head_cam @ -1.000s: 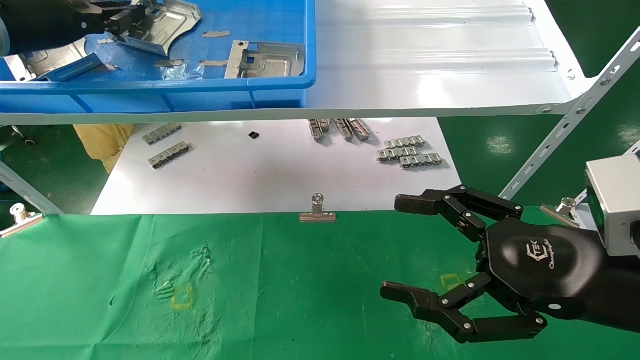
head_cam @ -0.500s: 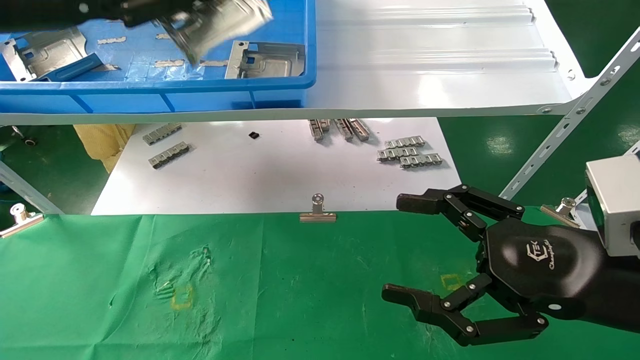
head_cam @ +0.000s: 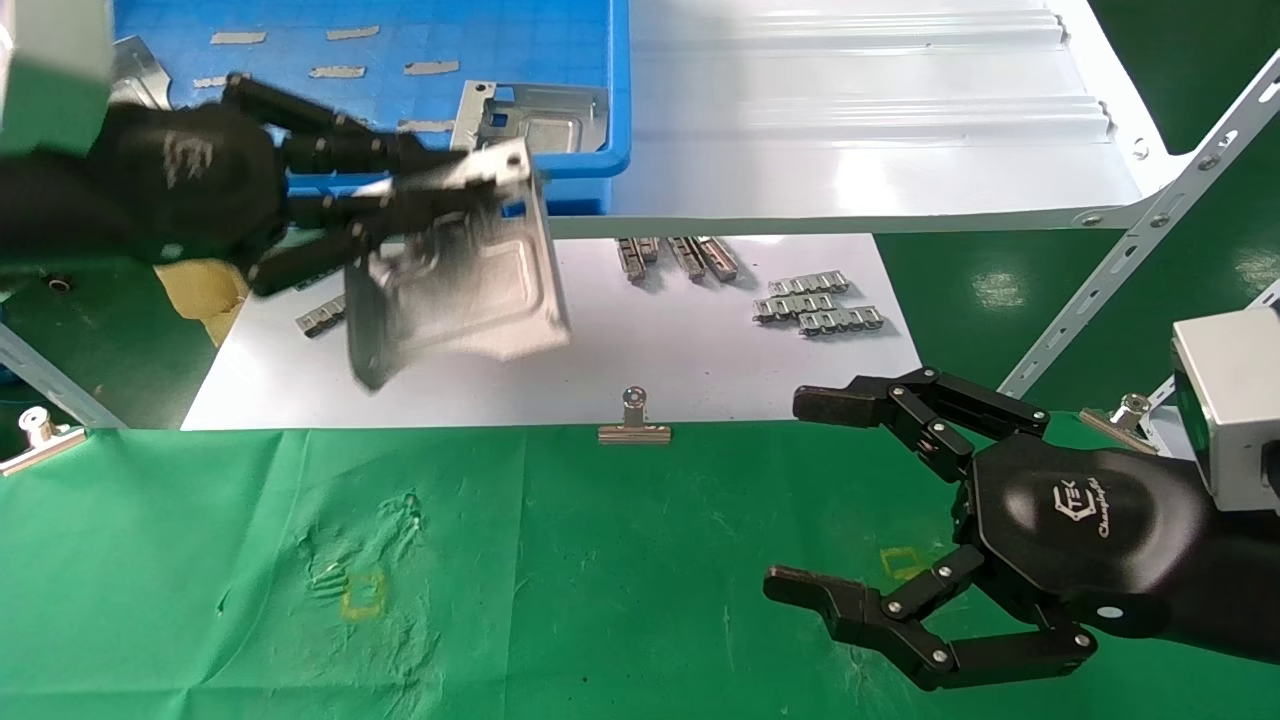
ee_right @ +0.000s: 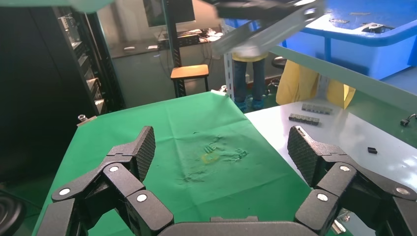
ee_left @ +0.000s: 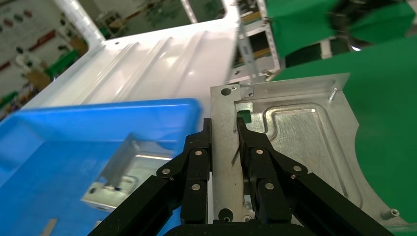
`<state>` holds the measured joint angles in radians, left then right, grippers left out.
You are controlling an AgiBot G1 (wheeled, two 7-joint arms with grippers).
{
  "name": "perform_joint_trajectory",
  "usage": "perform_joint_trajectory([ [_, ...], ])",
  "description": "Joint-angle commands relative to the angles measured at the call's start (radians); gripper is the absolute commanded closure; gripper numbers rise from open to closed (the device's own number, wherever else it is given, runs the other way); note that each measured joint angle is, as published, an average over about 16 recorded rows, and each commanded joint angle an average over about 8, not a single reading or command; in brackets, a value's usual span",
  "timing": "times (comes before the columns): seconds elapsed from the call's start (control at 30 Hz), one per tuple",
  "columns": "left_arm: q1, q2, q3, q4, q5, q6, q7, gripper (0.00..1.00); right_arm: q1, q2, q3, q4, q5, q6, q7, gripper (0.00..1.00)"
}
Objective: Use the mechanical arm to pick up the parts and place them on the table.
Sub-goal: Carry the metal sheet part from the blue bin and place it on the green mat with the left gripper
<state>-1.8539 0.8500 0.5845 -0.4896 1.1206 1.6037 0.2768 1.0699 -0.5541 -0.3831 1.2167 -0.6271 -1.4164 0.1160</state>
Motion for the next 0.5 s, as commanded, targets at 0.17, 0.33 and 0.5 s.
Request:
perform_joint_trajectory([
  [0.17,0.108,-0.081,0.124,-0.124,-0.033,-0.014,0.085,1.00,0.000,0.000,0.000,0.000,0.000,0.000,0.000,0.00],
  [0.33,0.158,-0.078,0.219,-0.084,0.047,-0.021,0.215,1.00,0.000,0.000,0.000,0.000,0.000,0.000,0.000,0.00],
  [0.5,0.188,-0.061,0.279,-0.024,0.086,-0.023,0.349,1.00,0.000,0.000,0.000,0.000,0.000,0.000,0.000,0.00],
])
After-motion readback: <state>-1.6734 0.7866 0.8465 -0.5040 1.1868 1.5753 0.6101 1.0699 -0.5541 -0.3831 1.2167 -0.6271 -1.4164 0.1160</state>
